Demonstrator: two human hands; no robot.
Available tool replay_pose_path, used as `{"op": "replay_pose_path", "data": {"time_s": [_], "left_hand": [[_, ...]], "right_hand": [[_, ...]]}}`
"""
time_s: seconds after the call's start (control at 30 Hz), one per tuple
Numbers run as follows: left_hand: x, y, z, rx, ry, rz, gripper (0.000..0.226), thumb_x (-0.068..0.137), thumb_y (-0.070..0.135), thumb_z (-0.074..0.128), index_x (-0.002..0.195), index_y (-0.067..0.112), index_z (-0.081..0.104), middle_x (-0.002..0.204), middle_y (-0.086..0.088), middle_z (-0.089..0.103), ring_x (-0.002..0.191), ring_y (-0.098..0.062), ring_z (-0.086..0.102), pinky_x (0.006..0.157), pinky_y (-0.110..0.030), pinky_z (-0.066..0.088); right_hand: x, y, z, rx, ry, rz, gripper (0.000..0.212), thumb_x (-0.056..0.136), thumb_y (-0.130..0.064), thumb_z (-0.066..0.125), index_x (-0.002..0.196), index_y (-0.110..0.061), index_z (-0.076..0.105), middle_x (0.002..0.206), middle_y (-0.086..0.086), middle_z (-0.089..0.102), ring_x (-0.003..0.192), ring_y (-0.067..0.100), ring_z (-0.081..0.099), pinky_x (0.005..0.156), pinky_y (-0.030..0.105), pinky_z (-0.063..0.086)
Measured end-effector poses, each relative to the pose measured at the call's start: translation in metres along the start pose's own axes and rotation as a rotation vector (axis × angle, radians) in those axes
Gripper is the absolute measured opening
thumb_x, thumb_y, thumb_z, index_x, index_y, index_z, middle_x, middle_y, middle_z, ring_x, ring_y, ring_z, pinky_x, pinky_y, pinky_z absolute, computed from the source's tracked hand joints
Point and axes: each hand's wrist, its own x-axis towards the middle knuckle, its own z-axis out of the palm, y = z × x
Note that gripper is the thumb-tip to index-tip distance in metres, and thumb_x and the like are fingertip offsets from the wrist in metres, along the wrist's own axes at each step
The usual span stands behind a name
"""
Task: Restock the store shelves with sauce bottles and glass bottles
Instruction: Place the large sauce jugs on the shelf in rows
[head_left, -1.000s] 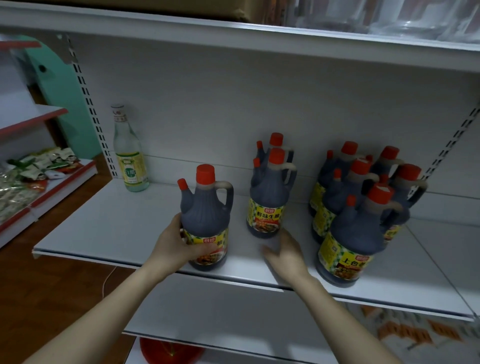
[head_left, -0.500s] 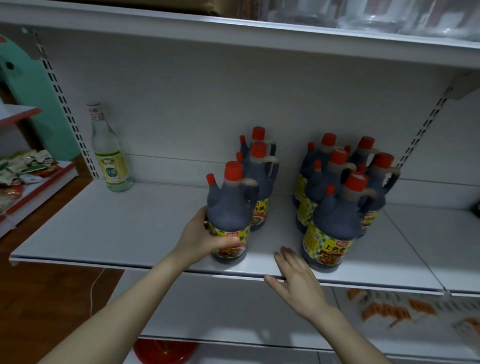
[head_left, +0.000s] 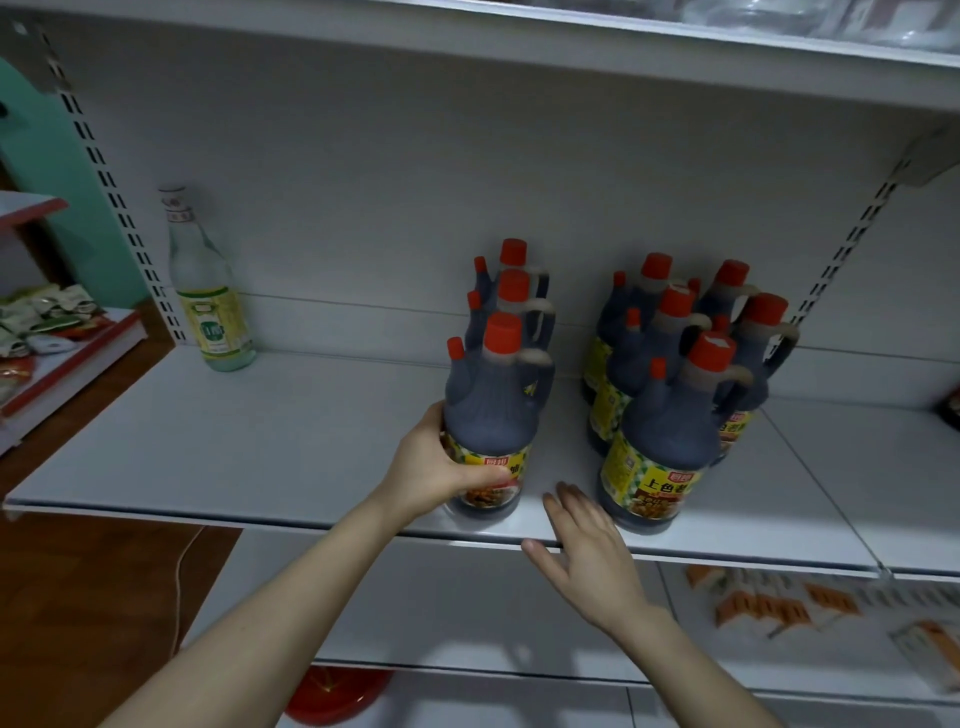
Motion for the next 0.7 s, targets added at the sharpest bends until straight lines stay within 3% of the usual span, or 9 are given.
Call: {"op": "replay_pose_path", "data": {"time_s": [0.1, 0.2, 0.4, 0.5, 0.6, 0.7], "left_hand": [[0.0, -0.001, 0.006, -0.013, 0.0, 0.01, 0.078, 0.05, 0.033, 0.087, 0.114, 0.027, 0.043, 0.105, 0.014, 0.058, 0.101, -0.012, 0.059, 0.08, -0.021, 0.049], [0.001, 0.0, 0.013, -0.016, 0.026, 0.019, 0.074, 0.053, 0.028, 0.088, 0.112, 0.028, 0.043, 0.101, 0.016, 0.057, 0.098, -0.009, 0.058, 0.076, -0.016, 0.047], [-0.01, -0.01, 0.016, -0.009, -0.007, 0.077, 0.075, 0.055, 0.018, 0.088, 0.107, 0.04, 0.039, 0.103, 0.027, 0.054, 0.091, 0.014, 0.056, 0.072, -0.003, 0.044], [-0.019, -0.027, 0.014, 0.072, -0.06, 0.064, 0.078, 0.051, 0.031, 0.084, 0.114, 0.037, 0.039, 0.108, 0.025, 0.055, 0.102, 0.005, 0.057, 0.081, -0.012, 0.047], [-0.018, -0.039, 0.015, 0.131, -0.045, 0.024, 0.081, 0.05, 0.037, 0.079, 0.121, 0.025, 0.042, 0.109, 0.014, 0.057, 0.104, -0.009, 0.057, 0.088, -0.029, 0.049], [-0.014, -0.041, 0.014, 0.111, -0.069, -0.009, 0.075, 0.049, 0.039, 0.078, 0.115, 0.025, 0.046, 0.108, 0.01, 0.061, 0.102, -0.01, 0.06, 0.087, -0.029, 0.051]], "right_hand": [[-0.001, 0.0, 0.001, -0.005, -0.003, 0.003, 0.074, 0.091, -0.063, 0.012, 0.112, -0.015, 0.064, 0.119, 0.007, 0.065, 0.108, 0.022, 0.062, 0.086, 0.036, 0.051], [0.0, 0.001, 0.002, -0.002, 0.006, 0.001, 0.074, 0.091, -0.064, 0.013, 0.112, -0.014, 0.064, 0.119, 0.008, 0.065, 0.109, 0.023, 0.062, 0.086, 0.037, 0.051], [0.0, 0.002, 0.003, 0.01, 0.009, -0.012, 0.075, 0.09, -0.065, 0.014, 0.114, -0.013, 0.063, 0.121, 0.01, 0.063, 0.111, 0.026, 0.061, 0.089, 0.039, 0.049], [0.001, 0.002, 0.005, 0.041, 0.028, -0.035, 0.08, 0.087, -0.068, 0.013, 0.121, -0.012, 0.059, 0.128, 0.012, 0.058, 0.119, 0.028, 0.055, 0.097, 0.04, 0.043], [0.0, 0.001, 0.004, 0.026, 0.044, -0.033, 0.078, 0.088, -0.067, 0.014, 0.119, -0.012, 0.06, 0.126, 0.011, 0.06, 0.117, 0.027, 0.057, 0.095, 0.04, 0.045], [-0.001, 0.0, 0.001, 0.018, 0.023, -0.016, 0.075, 0.09, -0.065, 0.014, 0.115, -0.013, 0.062, 0.121, 0.01, 0.063, 0.111, 0.026, 0.061, 0.09, 0.039, 0.049]]}}
